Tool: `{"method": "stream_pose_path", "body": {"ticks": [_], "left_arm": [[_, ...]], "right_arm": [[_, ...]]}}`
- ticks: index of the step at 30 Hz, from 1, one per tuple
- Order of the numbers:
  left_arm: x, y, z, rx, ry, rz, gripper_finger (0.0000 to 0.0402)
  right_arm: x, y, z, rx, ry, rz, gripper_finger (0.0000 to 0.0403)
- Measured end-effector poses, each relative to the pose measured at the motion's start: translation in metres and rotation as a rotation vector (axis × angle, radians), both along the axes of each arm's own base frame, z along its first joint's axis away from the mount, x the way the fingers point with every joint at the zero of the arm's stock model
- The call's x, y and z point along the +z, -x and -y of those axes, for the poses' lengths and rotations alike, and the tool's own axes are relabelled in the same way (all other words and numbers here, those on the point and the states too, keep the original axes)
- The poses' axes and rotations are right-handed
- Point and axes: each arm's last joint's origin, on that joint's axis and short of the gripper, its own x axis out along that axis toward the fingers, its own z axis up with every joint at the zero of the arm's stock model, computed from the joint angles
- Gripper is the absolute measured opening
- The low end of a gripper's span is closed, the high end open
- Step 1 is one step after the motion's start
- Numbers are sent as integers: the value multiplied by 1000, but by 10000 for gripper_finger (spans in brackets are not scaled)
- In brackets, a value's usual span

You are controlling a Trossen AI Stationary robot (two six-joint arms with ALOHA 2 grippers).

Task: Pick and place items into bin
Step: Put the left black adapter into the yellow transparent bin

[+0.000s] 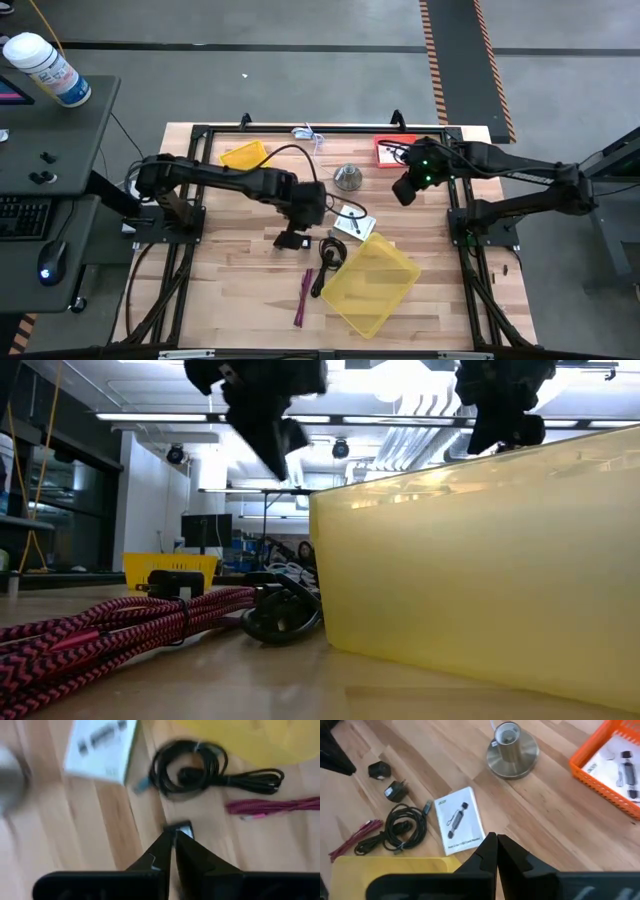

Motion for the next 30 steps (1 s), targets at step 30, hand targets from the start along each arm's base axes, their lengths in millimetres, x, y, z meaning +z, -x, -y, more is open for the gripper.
{"method": "stream_pose_path", "body": {"ticks": [30], "left_arm": [[-46, 33, 24, 1021, 177, -342, 133]], "right_arm": [[-1, -2, 2, 67, 105, -38, 1]]}}
